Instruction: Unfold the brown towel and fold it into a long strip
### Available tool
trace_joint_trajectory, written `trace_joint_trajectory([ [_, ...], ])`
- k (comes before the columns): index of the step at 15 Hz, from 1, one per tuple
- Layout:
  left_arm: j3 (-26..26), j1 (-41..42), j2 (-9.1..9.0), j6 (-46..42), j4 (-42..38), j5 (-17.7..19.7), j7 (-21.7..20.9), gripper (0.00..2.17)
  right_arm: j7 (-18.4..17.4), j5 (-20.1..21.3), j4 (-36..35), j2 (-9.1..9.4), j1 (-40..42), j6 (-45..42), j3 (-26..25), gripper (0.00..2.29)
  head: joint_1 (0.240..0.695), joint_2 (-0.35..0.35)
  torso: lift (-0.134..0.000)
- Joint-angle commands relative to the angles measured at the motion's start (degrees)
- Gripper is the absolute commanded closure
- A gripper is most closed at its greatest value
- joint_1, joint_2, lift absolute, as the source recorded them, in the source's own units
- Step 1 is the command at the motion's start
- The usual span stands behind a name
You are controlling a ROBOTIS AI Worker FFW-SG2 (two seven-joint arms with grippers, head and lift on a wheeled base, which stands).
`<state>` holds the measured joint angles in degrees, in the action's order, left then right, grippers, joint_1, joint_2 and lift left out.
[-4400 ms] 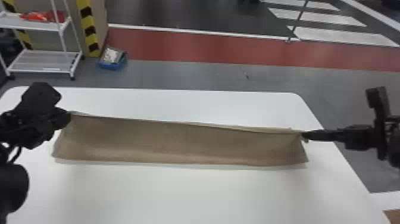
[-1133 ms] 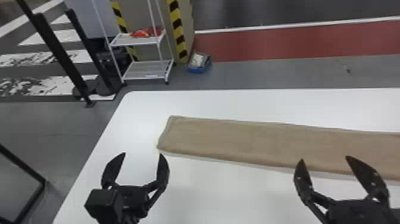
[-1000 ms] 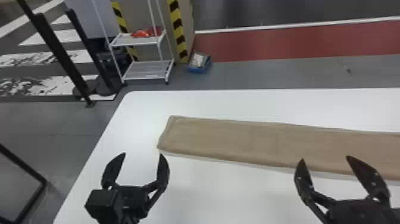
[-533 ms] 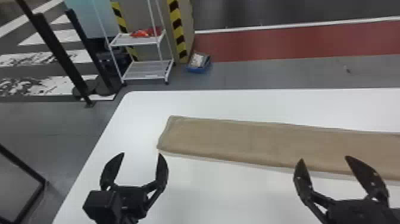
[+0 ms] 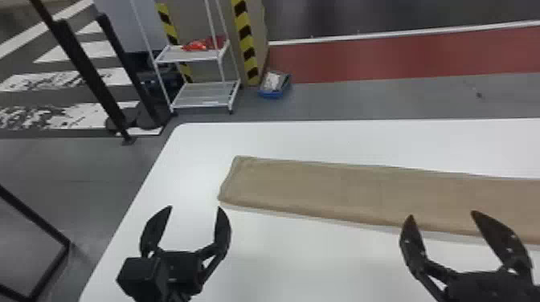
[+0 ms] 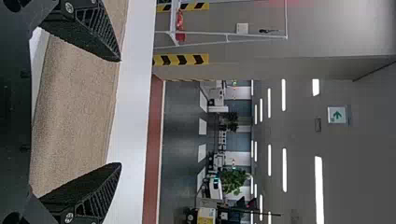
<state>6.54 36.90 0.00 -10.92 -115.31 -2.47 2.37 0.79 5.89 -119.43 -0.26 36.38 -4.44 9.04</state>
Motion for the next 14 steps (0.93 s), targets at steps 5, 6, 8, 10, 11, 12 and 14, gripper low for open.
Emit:
trace_joint_trajectory([
  [5,0.05,0.1,-0.15,-1.07,-0.09,0.01,0.09,0.04,0.0,0.0,-0.19,0.32,0.0,0.0,0.1,0.09,0.695,0.225,-0.122],
  [6,0.05,0.1,-0.15,-1.07,-0.09,0.01,0.09,0.04,0.0,0.0,-0.19,0.32,0.0,0.0,0.1,0.09,0.695,0.225,-0.122],
  [8,0.05,-0.08,-0.15,-1.07,-0.09,0.01,0.09,0.04,0.0,0.0,-0.19,0.32,-0.17,0.18,0.1,0.09,0.695,0.224,-0.122],
  [10,0.05,-0.25,-0.15,-0.9,0.0,0.1,0.09,0.04,0.0,0.0,-0.19,0.32,-0.17,0.18,0.19,0.09,0.695,0.223,-0.122],
  [11,0.05,-0.34,-0.15,-0.9,0.0,0.1,0.09,0.04,0.0,0.0,-0.19,0.32,-0.17,0.18,0.19,0.09,0.695,0.223,-0.122],
  [12,0.05,-0.43,-0.15,-0.9,0.0,0.1,0.18,0.04,0.0,0.0,-0.19,0.32,-0.26,0.35,0.19,0.09,0.695,0.223,-0.122],
  [14,0.05,-0.43,-0.15,-0.9,0.0,0.01,0.44,0.04,0.0,0.0,-0.1,0.32,-0.35,0.35,0.19,0.09,0.695,0.224,-0.122],
])
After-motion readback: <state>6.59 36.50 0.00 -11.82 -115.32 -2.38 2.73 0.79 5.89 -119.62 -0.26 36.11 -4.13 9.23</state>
